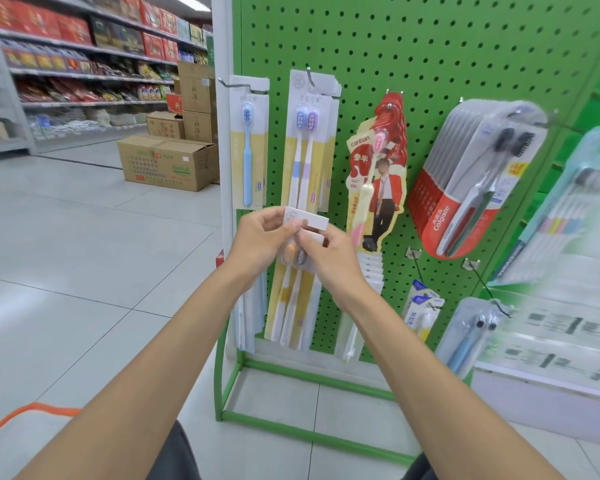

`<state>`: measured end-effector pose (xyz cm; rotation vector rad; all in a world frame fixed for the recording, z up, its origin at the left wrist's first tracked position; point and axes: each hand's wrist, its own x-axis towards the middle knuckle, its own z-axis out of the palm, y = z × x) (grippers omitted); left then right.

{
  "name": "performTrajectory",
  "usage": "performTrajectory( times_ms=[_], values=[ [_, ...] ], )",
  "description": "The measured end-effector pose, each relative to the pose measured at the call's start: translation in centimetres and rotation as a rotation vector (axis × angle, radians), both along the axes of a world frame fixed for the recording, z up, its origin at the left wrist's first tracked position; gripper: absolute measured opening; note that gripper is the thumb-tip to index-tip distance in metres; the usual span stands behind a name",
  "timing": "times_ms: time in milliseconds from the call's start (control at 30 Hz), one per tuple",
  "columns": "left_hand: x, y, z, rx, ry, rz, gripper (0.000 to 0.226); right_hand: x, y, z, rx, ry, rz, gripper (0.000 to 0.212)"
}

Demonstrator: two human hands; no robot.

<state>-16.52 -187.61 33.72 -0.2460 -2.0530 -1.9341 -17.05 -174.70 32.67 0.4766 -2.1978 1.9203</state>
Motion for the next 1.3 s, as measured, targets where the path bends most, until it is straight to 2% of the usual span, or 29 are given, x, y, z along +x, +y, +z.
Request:
performTrajectory(
  times_ms=[67, 267, 533, 733, 900, 967, 1100, 1300],
  values=[
    [0.3, -0.6, 1.7, 0.044, -0.003, 0.022, 0.009, 0.3, -0.3, 2.0, 0.078, 0.062, -0.011, 0.017],
    [-0.1, -2.6, 8.3, 0.148, 0.001, 0.192, 0.014, 0.5, 0.1, 10.0, 0.238, 0.204, -0.087, 0.046],
    [-3.7, -4.0, 13.9, 0.079, 0.053, 0.382, 0.029, -3.0, 2.6, 19.5, 0.408, 0.365, -0.18, 0.034],
    [-7.1, -3.6, 14.5, 0.089, 0.069, 0.482, 0.027, -9.0, 3.0, 23.1, 0.613, 0.308, -0.185, 0.038],
    [-11.1, -3.3, 13.9, -0.034, 0.087, 0.475, 0.03, -12.5, 2.0, 24.3, 0.718, 0.184, -0.11, 0.037],
    [-12.2, -3.1, 13.9, -0.043, 0.103, 0.477, 0.023, -13.5, 1.5, 24.5, 0.747, 0.128, -0.052, 0.033],
    [-13.3, -2.6, 14.6, -0.059, 0.131, 0.481, 0.033, -14.9, 0.8, 24.5, 0.786, 0.077, 0.024, 0.032],
    [-15.3, -1.8, 15.1, -0.054, 0.124, 0.46, 0.019, -16.4, 1.1, 24.0, 0.756, 0.045, 0.055, 0.032]
  ],
)
